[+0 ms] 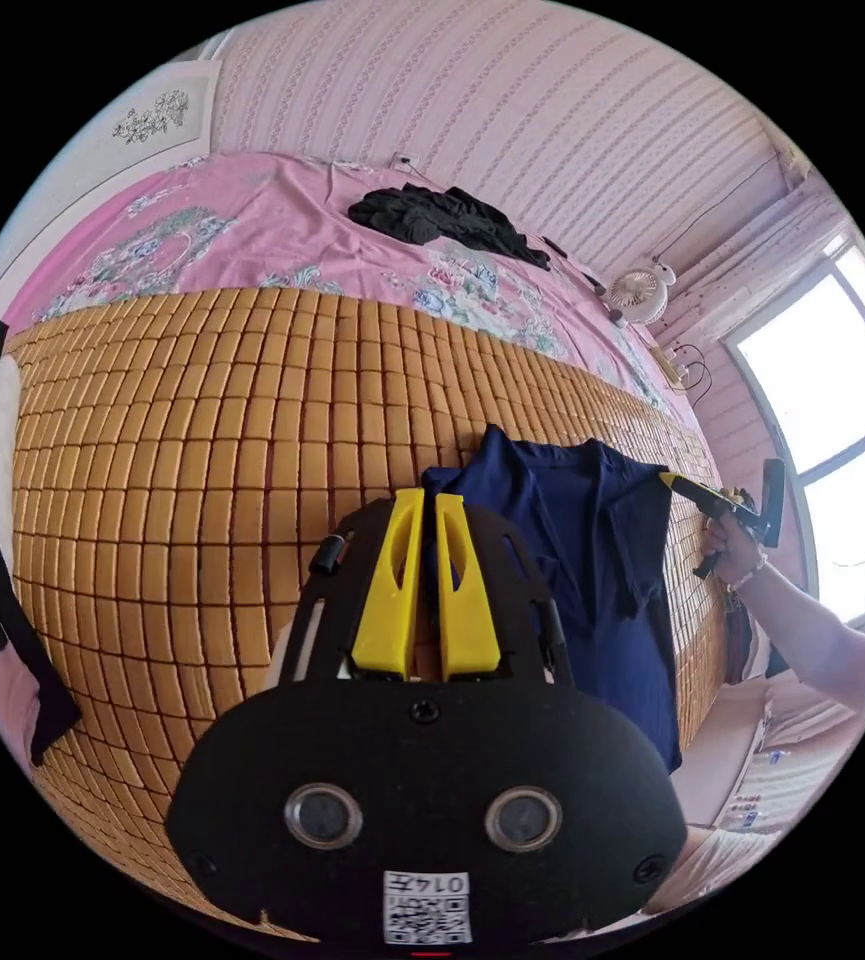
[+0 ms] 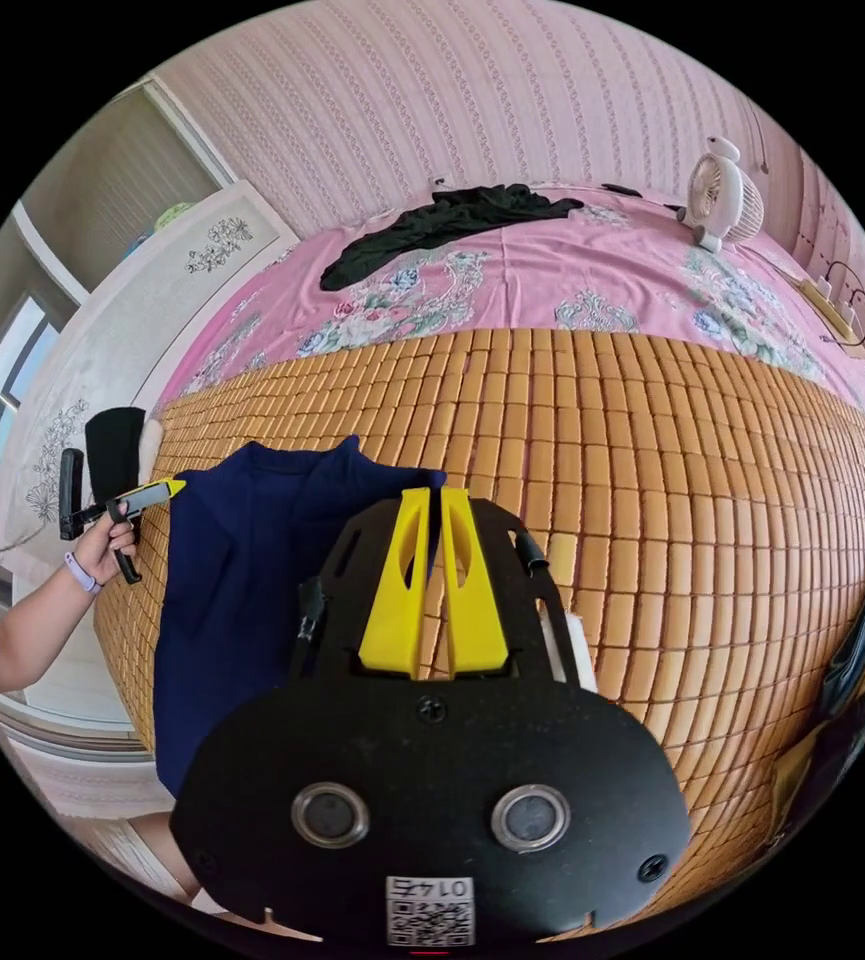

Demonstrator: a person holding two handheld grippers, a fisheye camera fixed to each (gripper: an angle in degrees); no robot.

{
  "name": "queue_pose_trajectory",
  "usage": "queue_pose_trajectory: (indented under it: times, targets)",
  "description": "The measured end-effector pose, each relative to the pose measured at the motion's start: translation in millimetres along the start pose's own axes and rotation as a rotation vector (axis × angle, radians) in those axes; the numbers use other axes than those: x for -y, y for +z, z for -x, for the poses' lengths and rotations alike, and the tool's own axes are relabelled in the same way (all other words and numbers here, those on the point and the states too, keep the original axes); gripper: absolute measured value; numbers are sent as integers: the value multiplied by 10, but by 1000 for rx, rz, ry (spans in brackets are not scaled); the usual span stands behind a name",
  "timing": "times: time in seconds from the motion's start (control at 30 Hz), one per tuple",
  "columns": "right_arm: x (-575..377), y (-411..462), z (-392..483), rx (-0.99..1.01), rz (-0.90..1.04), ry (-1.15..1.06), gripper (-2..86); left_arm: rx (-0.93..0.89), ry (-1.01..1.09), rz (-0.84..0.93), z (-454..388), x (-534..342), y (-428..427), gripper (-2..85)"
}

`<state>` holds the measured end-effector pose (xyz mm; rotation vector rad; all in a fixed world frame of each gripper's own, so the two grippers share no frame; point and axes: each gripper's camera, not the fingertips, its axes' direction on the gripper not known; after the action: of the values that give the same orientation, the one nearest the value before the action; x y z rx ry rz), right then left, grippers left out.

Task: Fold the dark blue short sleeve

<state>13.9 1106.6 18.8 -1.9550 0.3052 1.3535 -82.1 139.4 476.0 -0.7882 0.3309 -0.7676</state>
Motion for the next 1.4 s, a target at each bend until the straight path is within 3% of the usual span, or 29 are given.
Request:
queue_pose_trajectory:
  times: [0.17,0.33,0.5,0.63,0.77,0.9,1.07,1.17,1.4]
  targets:
    - [319,-263,-37,-26,-84,-26,7,26,123,-96,-189,426,-248,-4]
    - [128,-819,-56,101,-127,-84,8,-17,168,-158,-221,318,-679,-2]
    - [-769,-1323,-108,260,-39,-113,12,-141,280,-149,-216,-614,-1274,7]
    - [-1879,-1358,-171,346,161,-10,23,-279,189,37,-108,-1840,-1389,29]
    - [-2639,-1140,-227,210,331,154,36,-121,-2,253,80,-2885,-1217,30]
    - [-2862,-1207,-43,131,278,212,57,-92,-124,268,148,-3148,-1319,15]
    - [-2759,-1178,467,94,227,78,61,-110,25,215,-339,-2960,-1414,9]
    - [-2798,-1058,707,-28,255,18,63,-93,78,220,-616,-2958,-1348,13]
    - [-3188,-1026,816,-287,246,85,94,22,-7,240,-708,-3273,-1474,56]
